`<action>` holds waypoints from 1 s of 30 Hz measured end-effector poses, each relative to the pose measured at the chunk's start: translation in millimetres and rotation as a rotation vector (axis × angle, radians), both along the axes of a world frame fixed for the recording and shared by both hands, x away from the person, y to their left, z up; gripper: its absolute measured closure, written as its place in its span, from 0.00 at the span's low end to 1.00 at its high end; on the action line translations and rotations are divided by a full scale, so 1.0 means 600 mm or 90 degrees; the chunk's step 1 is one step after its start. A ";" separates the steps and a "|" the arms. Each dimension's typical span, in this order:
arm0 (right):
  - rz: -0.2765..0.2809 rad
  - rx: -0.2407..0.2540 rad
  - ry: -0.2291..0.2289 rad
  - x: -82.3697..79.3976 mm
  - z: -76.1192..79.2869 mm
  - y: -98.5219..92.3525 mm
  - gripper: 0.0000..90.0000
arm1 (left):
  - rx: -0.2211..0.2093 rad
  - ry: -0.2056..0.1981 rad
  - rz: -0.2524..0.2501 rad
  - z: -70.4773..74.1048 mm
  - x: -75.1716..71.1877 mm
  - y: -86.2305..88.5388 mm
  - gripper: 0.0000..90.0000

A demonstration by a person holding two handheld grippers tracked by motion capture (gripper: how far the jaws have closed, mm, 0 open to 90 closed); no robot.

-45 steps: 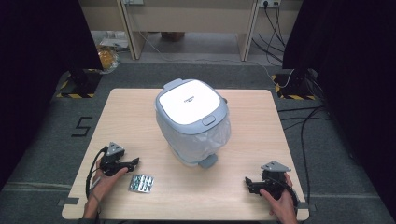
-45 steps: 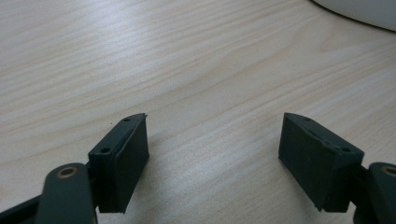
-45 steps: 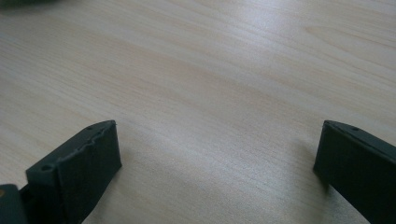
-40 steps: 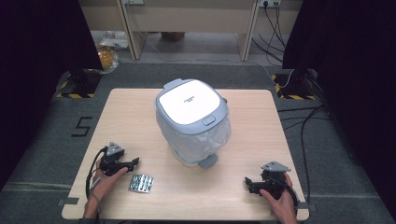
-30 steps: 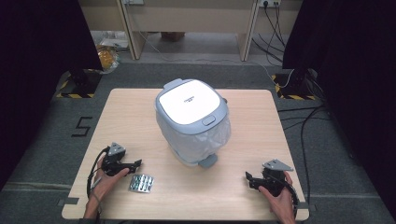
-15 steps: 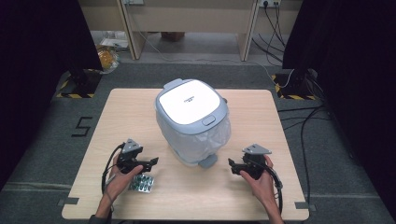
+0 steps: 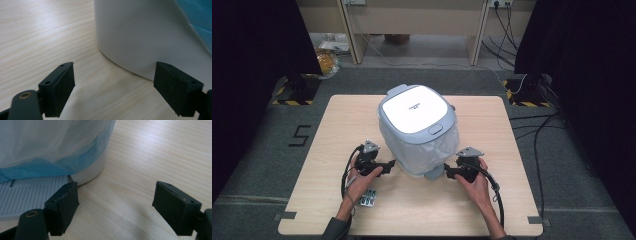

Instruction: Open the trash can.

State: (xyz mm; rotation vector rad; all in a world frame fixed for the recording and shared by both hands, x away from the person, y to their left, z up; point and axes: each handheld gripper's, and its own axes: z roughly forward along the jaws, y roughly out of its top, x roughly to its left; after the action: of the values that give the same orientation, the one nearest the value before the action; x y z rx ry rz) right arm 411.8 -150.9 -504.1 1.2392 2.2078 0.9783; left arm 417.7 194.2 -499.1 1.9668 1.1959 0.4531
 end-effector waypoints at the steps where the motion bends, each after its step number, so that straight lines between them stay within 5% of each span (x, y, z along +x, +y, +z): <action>1: 0.000 0.000 0.000 0.000 0.000 0.000 0.24 | 0.000 0.000 0.000 0.000 0.000 0.000 0.17; 7: -0.017 0.043 0.017 -0.009 -0.004 0.008 0.38 | -0.014 0.001 0.019 0.000 0.011 -0.002 0.19; 13: -0.012 0.063 0.026 -0.017 -0.008 0.016 0.39 | -0.040 0.010 0.048 0.001 0.029 -0.011 0.36; 19: -0.015 0.071 0.025 -0.026 -0.011 0.023 0.38 | -0.041 0.020 0.070 0.005 0.055 -0.029 0.41; 30: -0.025 0.076 0.019 -0.038 -0.016 0.024 0.25 | -0.073 0.049 0.066 0.003 0.090 -0.032 0.34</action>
State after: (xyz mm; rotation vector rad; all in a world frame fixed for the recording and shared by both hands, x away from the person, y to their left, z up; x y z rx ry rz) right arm 388.8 -136.2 -513.5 1.3524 2.1667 1.0960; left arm 471.6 175.2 -497.4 1.8447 1.3479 0.3547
